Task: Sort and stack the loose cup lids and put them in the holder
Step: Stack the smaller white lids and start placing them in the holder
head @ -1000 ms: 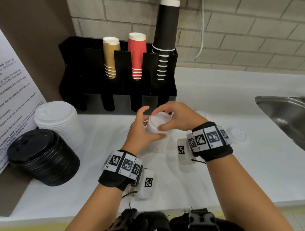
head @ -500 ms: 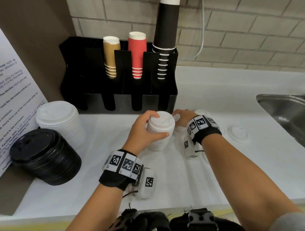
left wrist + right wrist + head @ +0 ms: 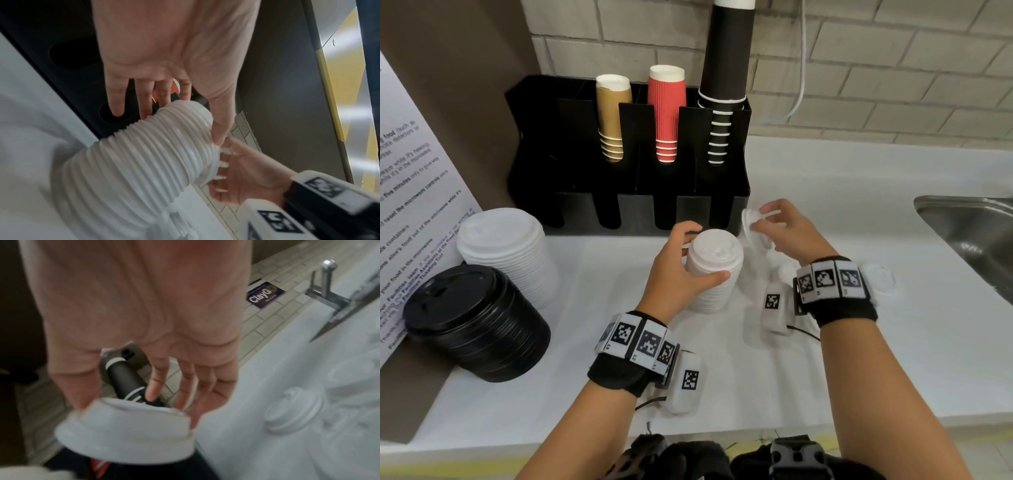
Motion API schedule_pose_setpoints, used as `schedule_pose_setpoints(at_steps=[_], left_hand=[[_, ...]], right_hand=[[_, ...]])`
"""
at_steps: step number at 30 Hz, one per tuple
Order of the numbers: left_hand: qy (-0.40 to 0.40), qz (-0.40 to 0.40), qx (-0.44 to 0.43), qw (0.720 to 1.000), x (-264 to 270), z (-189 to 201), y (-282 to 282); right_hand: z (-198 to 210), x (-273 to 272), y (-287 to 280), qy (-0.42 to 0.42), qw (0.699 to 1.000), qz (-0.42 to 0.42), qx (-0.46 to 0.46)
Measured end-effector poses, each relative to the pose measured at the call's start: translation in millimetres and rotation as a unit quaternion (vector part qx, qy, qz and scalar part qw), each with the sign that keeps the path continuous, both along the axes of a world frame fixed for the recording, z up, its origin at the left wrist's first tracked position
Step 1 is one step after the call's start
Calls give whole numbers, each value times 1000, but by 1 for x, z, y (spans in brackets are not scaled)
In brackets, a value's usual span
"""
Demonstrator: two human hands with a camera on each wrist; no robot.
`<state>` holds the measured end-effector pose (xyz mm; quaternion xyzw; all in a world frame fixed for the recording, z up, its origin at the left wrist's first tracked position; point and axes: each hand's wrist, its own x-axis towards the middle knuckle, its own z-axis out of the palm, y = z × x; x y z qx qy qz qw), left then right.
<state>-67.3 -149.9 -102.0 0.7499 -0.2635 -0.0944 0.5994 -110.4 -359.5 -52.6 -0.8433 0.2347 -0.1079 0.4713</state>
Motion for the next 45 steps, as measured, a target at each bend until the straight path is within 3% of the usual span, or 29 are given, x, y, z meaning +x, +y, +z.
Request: schedule_pose_setpoints(at_steps=[2,5,9,13,28,31,33,34,36,38,45], left_hand=[[8,14,3,1000,0,0,-1],[11,26,5,1000,-2,0,-1],[16,35,-1,999,-3,0,-2],[19,36,-3,999,-4,1,-3],[-2,4,-10,1000,-10,9,0],[-7,10,-7,1000,-8,10,0],[-4,12,-6,1000,-7,10,0],[-1,11,-6,1000,-7,9,1],[2,9,-5,1000,-7,8,0],[2,8,-6,1000,-7,7,-1],[0,6,-8,1000,-5,5,0]], right_hand=[[5,-14,14,-89,996,7,32],[11,-25,34,-145,987,66,-10],[13,-22,54,-130,974,146,-111],[10,-17,63,-101,970,176,-133],[-1,-20,58,-106,974,172,-101],[-3,-24,47,-140,984,96,-52],[-6,-27,29,-77,994,4,-80],[-9,-29,19,11,992,-19,-124],[-14,-35,3,220,955,-20,-197],[-17,-39,-3,327,925,-5,-195],[-26,-32,-8,332,920,1,-207]])
